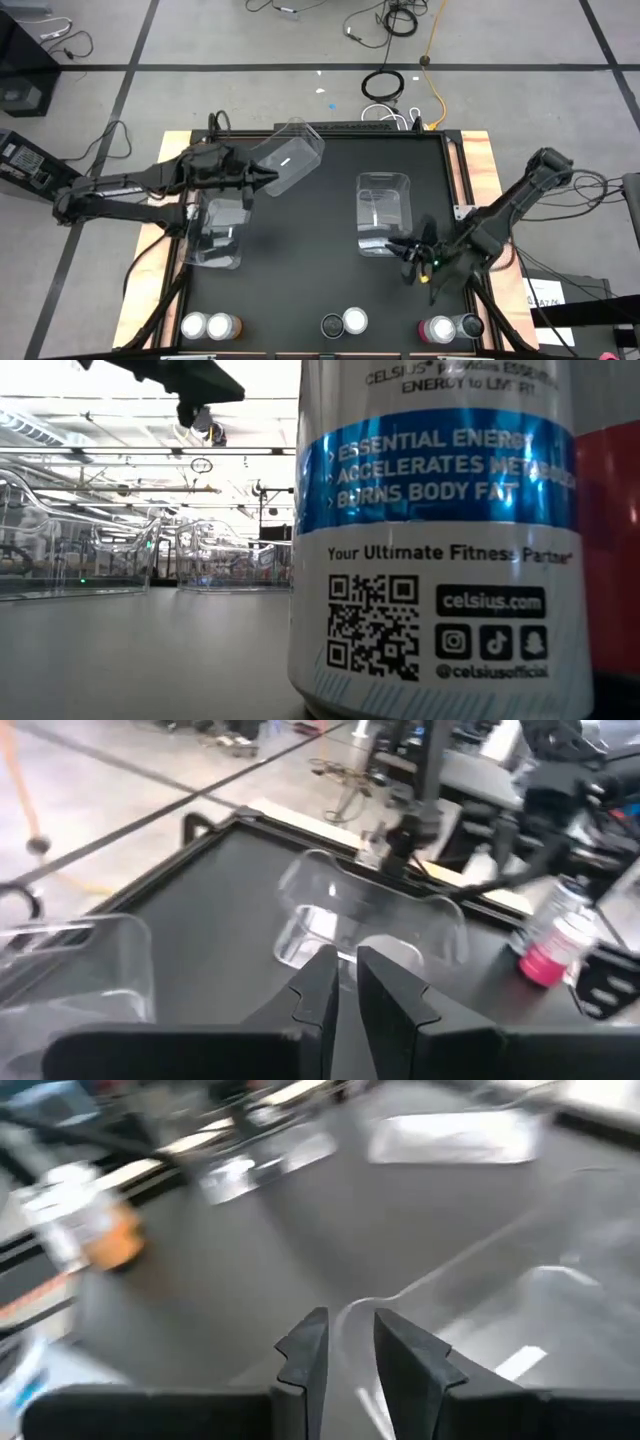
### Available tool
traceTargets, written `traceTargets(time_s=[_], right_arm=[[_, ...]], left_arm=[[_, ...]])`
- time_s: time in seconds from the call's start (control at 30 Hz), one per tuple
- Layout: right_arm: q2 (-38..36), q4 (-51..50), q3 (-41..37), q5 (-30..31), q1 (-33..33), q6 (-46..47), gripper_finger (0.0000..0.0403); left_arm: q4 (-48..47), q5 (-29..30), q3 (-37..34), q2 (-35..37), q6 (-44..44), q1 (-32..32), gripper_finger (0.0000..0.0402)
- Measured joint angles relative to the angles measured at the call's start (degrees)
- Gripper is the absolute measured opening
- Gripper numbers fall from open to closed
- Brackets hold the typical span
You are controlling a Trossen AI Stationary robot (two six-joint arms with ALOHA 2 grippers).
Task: Sort soda cans
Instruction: Move the top left transparent bin to the center of the table
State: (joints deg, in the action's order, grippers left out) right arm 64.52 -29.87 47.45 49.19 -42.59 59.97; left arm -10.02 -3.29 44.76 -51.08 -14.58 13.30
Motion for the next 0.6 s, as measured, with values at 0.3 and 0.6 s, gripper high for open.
traceTargets(time_s=[0.3, 0.6], right_arm=[[-21.48, 3.97, -11.49, -11.78, 6.56, -14.11, 0.0042], [-29.77, 2.51, -11.77, -11.78, 7.76, -17.37, 0.0038]], left_arm=[[-7.86, -1.54, 8.84, -15.17, -6.08, 6.1, 0.0052], [-18.05, -8.35, 22.73, -25.69, -2.52, 9.61, 0.011]])
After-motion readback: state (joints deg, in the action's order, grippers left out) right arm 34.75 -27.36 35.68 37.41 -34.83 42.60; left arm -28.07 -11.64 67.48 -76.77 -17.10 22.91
